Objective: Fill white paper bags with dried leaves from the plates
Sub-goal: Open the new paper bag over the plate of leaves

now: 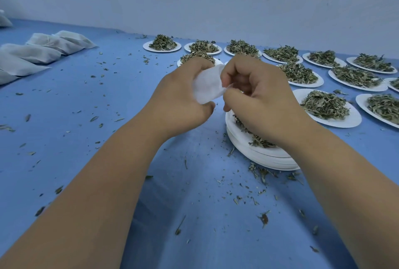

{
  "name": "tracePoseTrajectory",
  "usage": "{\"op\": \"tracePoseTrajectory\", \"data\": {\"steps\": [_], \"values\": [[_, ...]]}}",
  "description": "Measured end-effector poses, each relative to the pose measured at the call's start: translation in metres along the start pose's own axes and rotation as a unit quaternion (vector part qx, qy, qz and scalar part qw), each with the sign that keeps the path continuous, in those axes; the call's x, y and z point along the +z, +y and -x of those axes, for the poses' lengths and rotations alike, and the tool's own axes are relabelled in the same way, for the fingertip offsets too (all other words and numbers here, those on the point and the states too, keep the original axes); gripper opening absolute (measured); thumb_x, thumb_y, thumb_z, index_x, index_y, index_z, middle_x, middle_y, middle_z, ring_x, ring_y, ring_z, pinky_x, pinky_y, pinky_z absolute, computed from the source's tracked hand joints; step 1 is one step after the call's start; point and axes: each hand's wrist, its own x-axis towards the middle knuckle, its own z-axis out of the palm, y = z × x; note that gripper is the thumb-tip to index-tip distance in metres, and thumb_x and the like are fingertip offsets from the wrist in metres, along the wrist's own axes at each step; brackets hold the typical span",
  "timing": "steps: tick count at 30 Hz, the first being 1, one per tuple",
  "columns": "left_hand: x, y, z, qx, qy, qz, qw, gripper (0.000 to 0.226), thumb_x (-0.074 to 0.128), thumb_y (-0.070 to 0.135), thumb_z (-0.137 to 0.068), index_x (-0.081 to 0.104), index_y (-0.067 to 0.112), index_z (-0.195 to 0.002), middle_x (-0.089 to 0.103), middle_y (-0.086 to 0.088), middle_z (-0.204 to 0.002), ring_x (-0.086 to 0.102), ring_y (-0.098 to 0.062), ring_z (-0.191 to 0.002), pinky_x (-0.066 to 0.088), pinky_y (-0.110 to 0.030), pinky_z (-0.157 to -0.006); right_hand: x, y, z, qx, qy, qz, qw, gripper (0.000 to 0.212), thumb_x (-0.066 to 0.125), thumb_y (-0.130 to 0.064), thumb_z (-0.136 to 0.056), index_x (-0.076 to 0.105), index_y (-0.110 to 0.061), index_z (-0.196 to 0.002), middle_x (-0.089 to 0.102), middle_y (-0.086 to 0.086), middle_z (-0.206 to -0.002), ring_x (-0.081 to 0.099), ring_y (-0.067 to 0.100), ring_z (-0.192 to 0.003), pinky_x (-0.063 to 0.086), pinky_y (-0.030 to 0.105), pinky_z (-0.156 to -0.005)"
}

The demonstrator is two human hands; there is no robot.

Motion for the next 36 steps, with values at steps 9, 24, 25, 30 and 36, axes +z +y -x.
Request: {"op": "tracePoseTrajectory", "data": {"steps": [9, 24, 25, 30, 36], "values": [[0.002, 0.008, 0.003, 0.066, 0.018, -0.044, 0.997, 0.036, 0.073, 0.027, -0.075, 0.064, 0.034, -0.109, 0.066, 0.012, -0.093, 0.063, -0.012, -0.087, 0.053, -0.039, -0.074, -0.005, -0.005, 0.001, 0.061, -0.203, 0.015, 0.977, 0.032, 0.057, -0.025, -0.078, 0.054, 0.004, -0.09, 0.04, -0.011, -0.062, 0.031, 0.008, -0.043, 0.027, 0.025, -0.047], [-0.002, 0.01, 0.003, 0.089, 0.014, -0.09, 0.992, 0.036, 0.077, 0.022, -0.07, 0.065, 0.028, -0.104, 0.063, 0.01, -0.086, 0.06, -0.014, -0.082, 0.045, -0.029, -0.073, -0.005, -0.012, -0.001, 0.04, -0.2, 0.092, 0.975, 0.034, 0.064, -0.036, -0.087, 0.065, -0.005, -0.1, 0.066, 0.015, -0.107, 0.049, 0.011, -0.065, 0.045, 0.034, -0.066], [-0.001, 0.011, 0.003, 0.091, 0.009, -0.08, 0.993, 0.031, 0.075, 0.025, -0.071, 0.065, 0.026, -0.101, 0.063, 0.008, -0.085, 0.06, -0.013, -0.08, 0.044, -0.027, -0.069, -0.004, -0.012, 0.0, 0.039, -0.206, 0.092, 0.974, 0.029, 0.064, -0.032, -0.088, 0.065, -0.005, -0.1, 0.066, 0.013, -0.106, 0.051, 0.007, -0.065, 0.047, 0.03, -0.066], [-0.003, 0.006, 0.002, 0.052, 0.03, -0.082, 0.995, 0.015, 0.071, 0.025, -0.077, 0.06, 0.027, -0.088, 0.058, 0.007, -0.08, 0.054, -0.012, -0.073, 0.049, -0.038, -0.063, -0.01, -0.016, 0.003, 0.006, -0.155, 0.029, 0.987, 0.032, 0.06, -0.012, -0.088, 0.067, -0.04, -0.074, 0.065, -0.027, -0.073, 0.05, -0.006, -0.052, 0.036, 0.006, -0.054], [-0.006, 0.008, 0.0, -0.029, 0.024, -0.009, 0.999, 0.026, 0.075, 0.032, -0.075, 0.065, 0.029, -0.1, 0.066, 0.012, -0.1, 0.062, -0.008, -0.093, 0.052, -0.026, -0.075, -0.018, -0.003, -0.009, 0.048, 0.072, -0.029, 0.996, 0.028, 0.053, -0.002, -0.082, 0.072, -0.02, -0.092, 0.074, 0.002, -0.086, 0.067, 0.022, -0.064, 0.046, 0.031, -0.047]]}}
